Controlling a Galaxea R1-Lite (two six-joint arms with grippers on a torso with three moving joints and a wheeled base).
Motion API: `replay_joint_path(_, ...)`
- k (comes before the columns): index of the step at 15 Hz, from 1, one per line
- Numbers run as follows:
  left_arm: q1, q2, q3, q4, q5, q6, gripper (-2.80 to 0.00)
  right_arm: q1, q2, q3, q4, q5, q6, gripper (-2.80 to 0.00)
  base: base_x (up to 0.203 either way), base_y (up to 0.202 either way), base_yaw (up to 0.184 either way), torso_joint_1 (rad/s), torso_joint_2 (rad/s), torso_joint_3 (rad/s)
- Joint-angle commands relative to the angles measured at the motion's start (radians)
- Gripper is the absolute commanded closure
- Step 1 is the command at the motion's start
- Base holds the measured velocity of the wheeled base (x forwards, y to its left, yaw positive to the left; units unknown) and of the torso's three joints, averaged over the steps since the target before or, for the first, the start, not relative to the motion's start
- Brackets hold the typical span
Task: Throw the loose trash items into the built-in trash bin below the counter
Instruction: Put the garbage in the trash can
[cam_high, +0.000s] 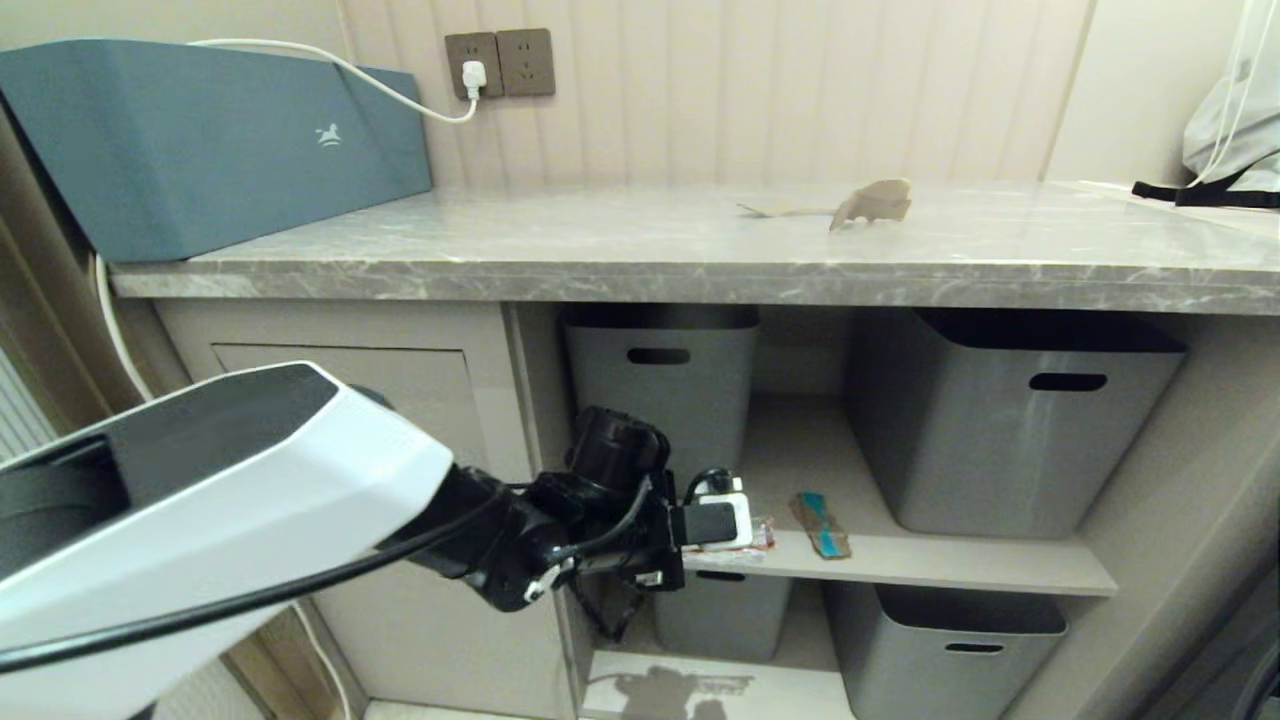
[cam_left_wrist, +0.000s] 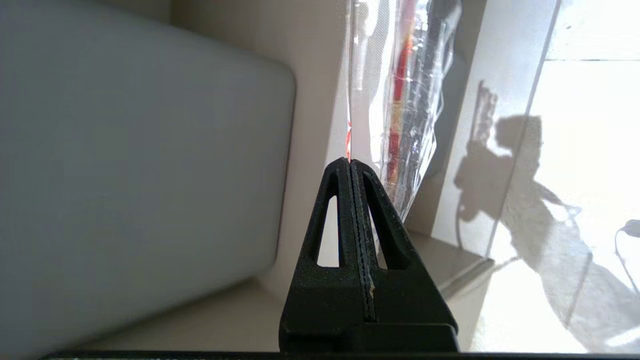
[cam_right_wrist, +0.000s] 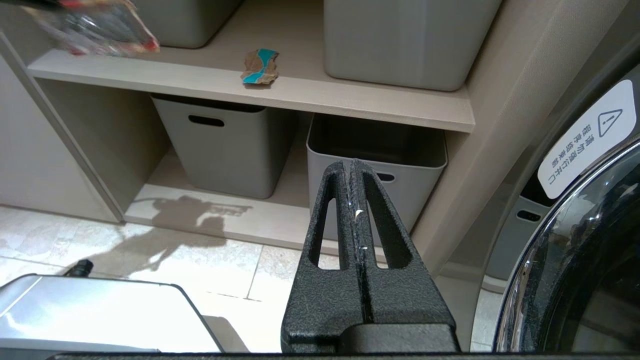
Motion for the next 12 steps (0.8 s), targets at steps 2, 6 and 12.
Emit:
replay_joint_path(2,-0.011,-0.159,0.141,-0.001,0.007,-0.059,0.00,0.000,0.000,0.000,0.002,0.000,-0.001,0.00,0.000,0.000,0.000,0.000,0.00,0.000)
replay_joint_path(6,-0.019,-0.458,0.474,0.022,0.104,-0.414,0.00,0.000,0.000,0.000,0.002,0.000,-0.001,0.00,0.000,0.000,0.000,0.000,0.00,0.000)
replay_joint_path(12,0.254,-0.832,0.734,0.212,0.161,-0.908,0.00,0.000,0.000,0.000,0.002,0.000,-0.001,0.00,0.000,0.000,0.000,0.000,0.00,0.000)
